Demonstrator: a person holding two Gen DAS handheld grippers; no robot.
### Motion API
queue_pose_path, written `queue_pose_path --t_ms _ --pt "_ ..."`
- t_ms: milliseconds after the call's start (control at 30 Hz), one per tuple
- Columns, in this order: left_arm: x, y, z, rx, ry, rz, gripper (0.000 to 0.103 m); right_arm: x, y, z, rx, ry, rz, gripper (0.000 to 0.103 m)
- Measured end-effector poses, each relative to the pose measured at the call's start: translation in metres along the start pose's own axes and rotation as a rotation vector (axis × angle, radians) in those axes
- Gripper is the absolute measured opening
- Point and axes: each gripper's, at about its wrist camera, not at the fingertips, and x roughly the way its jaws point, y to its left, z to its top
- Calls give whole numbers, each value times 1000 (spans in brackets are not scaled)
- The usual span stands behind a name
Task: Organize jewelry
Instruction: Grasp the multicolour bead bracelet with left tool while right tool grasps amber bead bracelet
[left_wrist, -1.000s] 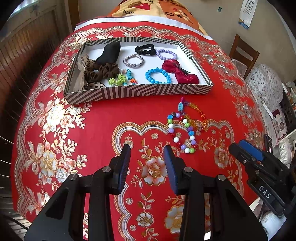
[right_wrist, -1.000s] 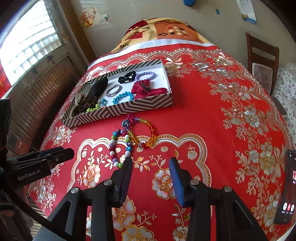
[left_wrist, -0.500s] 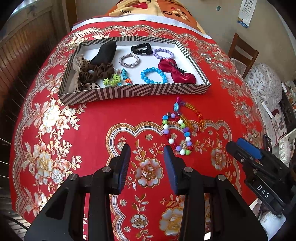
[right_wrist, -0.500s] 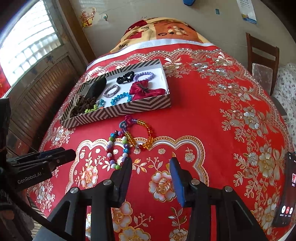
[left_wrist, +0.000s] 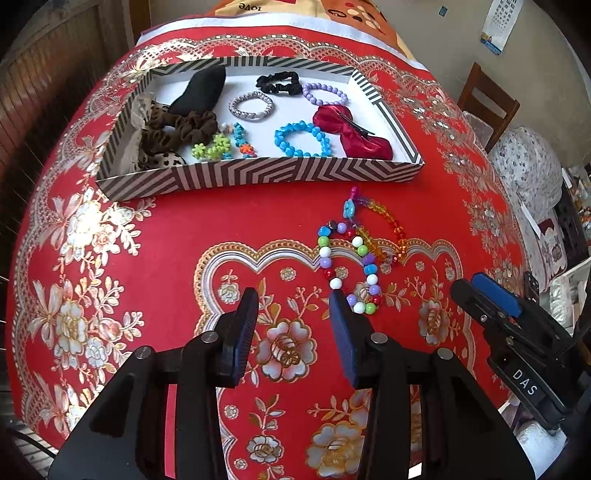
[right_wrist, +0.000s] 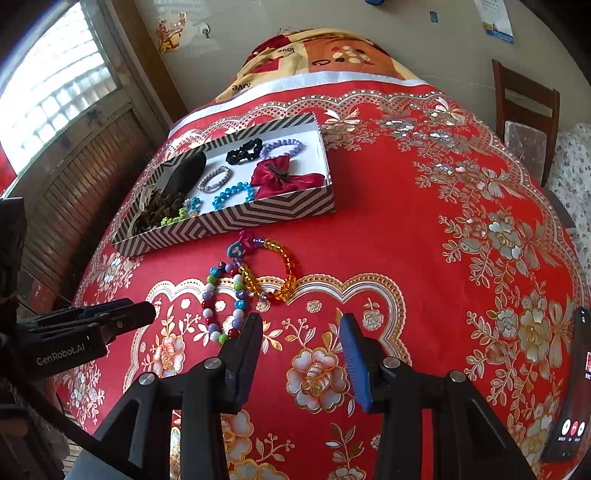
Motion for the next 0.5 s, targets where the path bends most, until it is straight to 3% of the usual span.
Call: queue_pose_path --t_ms 500 --pt "20 -11 9 12 37 -3 44 14 -2 11 -17 19 4 42"
